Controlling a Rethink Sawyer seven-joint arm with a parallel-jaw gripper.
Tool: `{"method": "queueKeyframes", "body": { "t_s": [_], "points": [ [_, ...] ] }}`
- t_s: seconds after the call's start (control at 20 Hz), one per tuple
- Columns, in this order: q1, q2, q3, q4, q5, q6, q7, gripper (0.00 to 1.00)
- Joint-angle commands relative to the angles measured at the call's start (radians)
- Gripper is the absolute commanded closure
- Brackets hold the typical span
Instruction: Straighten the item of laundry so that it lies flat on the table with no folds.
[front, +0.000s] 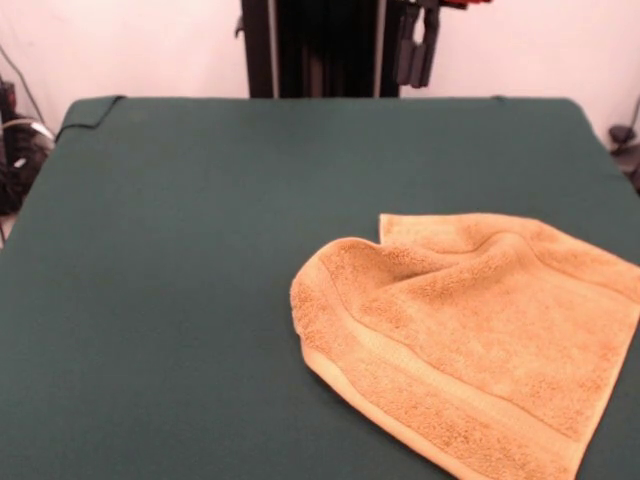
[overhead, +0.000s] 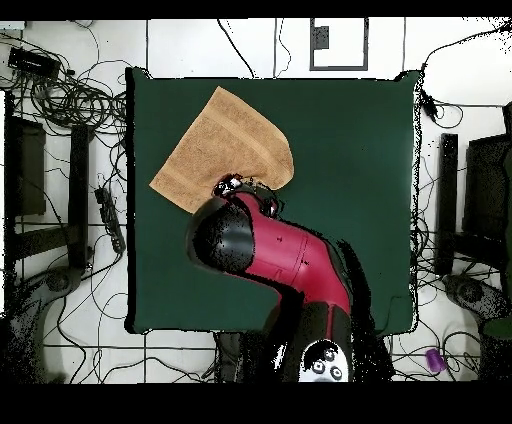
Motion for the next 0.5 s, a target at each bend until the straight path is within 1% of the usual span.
{"method": "queueKeyframes", "body": {
  "t_s": [0.05, 0.1, 0.3, 0.4, 0.5],
  "points": [
    [-0.020, 0.044, 0.107, 0.155, 0.002, 0.072, 0.108, 1.00],
    [-0.026, 0.053, 0.119, 0.172, 0.008, 0.068, 0.110, 1.00],
    [0.001, 0.103, 0.112, 0.198, -0.004, -0.042, 0.158, 1.00],
    [-0.001, 0.105, 0.122, 0.203, -0.003, -0.058, 0.158, 1.00],
    [0.003, 0.101, 0.122, 0.199, 0.001, -0.048, 0.157, 1.00]
  ]
}}
